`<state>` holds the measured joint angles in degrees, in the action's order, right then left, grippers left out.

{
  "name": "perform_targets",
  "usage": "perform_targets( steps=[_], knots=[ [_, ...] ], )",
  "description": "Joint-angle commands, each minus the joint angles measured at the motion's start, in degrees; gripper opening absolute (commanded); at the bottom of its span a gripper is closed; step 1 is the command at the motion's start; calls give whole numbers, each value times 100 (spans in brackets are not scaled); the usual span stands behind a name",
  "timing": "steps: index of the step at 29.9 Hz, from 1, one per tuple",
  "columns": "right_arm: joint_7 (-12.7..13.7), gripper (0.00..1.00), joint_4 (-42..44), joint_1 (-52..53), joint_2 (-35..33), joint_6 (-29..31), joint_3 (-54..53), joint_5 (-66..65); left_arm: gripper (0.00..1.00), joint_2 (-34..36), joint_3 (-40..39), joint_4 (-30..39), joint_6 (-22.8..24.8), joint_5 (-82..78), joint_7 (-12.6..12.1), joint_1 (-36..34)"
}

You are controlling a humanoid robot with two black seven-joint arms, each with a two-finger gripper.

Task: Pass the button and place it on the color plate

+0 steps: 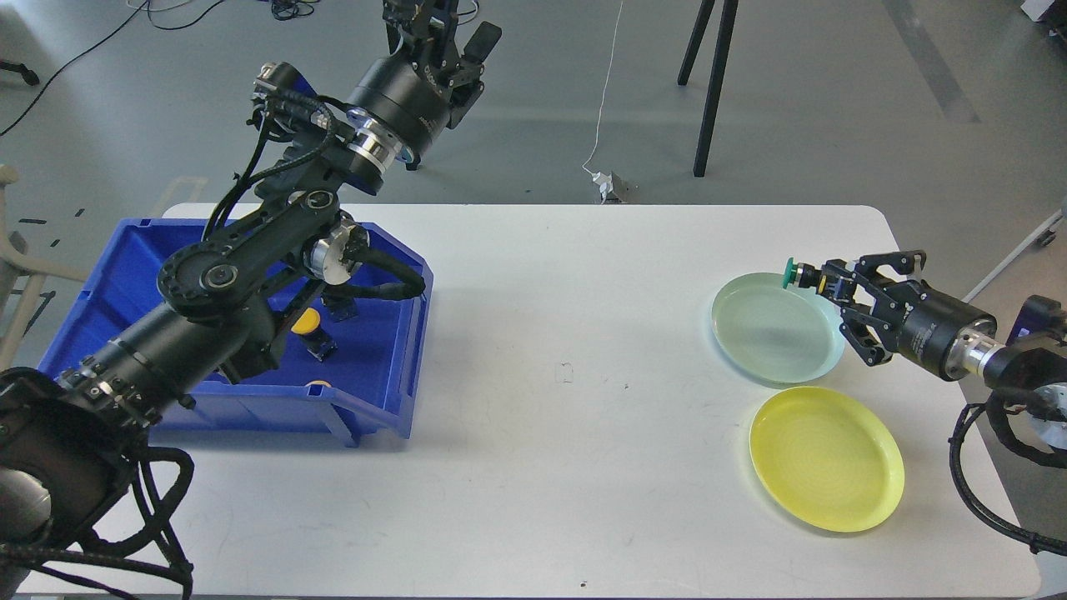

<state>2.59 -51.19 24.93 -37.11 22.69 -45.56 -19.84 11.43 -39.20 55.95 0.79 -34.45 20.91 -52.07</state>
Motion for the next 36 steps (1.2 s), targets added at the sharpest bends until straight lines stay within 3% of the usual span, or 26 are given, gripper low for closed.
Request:
perform_targets(
  steps=[1,7,13,15,18,26,32,36],
  knots=[
    [31,17,486,91,264,-1,162,24,99,-10,-333,-22,0,377,-122,4],
    [31,18,1005,249,695,16,179,24,99,34,-1159,-391,351,1229,-306,-5],
    [48,23,1172,381,951,52,179,6,99,166,-1283,-874,809,1792,-324,-49],
    [57,31,1181,381,977,43,179,15,100,193,-1283,-884,809,1802,-324,-58],
    [57,57,1199,381,995,43,179,41,100,193,-1283,-892,818,1802,-324,-58],
    [48,71,1322,434,1004,43,162,68,100,184,-1283,-971,818,1810,-324,-58],
    [22,93,1225,548,960,139,13,103,100,219,-1213,-963,747,1740,-324,-93],
    [31,94,1172,601,889,531,-732,217,100,500,-1134,-875,747,1731,-341,-75]
  ],
)
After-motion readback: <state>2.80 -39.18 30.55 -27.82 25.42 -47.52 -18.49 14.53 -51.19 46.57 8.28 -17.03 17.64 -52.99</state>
